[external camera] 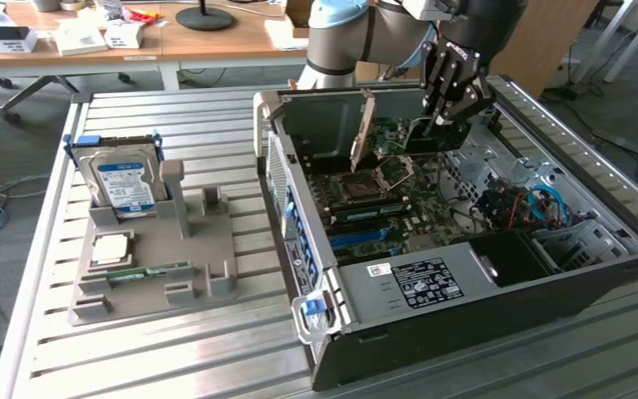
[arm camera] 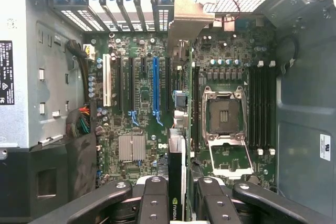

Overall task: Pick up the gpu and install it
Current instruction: 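Insert the gpu into the slot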

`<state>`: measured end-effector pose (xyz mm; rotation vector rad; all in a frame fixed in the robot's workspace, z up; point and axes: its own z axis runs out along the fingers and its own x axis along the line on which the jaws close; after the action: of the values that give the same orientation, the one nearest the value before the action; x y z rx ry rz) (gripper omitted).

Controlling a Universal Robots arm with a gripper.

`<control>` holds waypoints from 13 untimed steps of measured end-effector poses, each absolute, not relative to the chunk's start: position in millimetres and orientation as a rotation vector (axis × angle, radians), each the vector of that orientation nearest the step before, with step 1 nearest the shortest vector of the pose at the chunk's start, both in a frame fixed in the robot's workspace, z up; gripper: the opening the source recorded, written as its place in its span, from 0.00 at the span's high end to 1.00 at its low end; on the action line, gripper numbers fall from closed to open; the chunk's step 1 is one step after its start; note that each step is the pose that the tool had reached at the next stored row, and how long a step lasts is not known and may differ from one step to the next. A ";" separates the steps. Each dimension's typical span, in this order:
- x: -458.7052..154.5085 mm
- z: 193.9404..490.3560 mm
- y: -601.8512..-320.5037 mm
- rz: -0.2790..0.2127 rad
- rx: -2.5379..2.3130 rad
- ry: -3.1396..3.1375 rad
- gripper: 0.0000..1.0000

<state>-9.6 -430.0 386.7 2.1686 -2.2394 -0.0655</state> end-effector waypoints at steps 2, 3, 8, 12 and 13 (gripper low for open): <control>-9.6 386.7 -430.0 -0.065 2.168 -2.239 0.74; -9.5 386.2 -430.0 -0.066 2.169 -2.240 0.74; -9.6 382.9 -430.0 -0.065 2.169 -2.239 0.74; -9.6 382.6 -430.0 -0.065 2.168 -2.239 0.74; -9.6 382.6 -430.0 -0.065 2.168 -2.239 0.74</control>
<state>-9.6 -430.0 382.6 2.1685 -2.2393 -0.0653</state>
